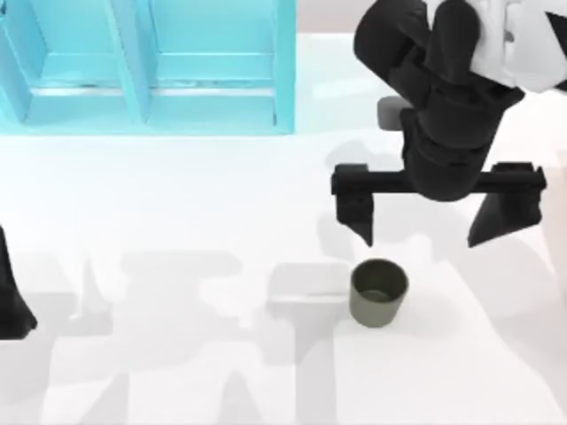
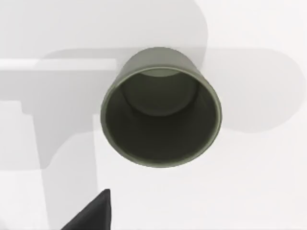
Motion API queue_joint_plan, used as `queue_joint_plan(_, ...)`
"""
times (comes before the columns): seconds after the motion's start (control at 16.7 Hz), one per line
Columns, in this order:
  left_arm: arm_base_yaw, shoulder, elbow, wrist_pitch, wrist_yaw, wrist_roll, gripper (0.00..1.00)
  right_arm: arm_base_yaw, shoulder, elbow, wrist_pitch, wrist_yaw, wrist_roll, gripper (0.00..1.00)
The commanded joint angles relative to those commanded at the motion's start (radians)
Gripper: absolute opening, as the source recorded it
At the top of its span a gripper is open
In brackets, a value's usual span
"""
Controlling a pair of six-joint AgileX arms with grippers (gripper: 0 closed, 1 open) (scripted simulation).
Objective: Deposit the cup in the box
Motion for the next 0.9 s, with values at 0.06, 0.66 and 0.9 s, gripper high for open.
queue_joint_plan(0.06,0.000,0.000,0.000,0.000,0.000,0.000,1.00,-0.004,-0.003,-0.003,0.002,0.000,-0.001,1.00)
queue_joint_plan(0.66,0.000,0.000,0.000,0.000,0.000,0.000,1.00,0.002,0.078,-0.259,0.343,0.000,0.003,1.00)
queue_joint_plan(0.9,0.000,0.000,0.000,0.000,0.000,0.000,1.00,0.003,0.088,-0.285,0.373,0.001,0.005,1.00)
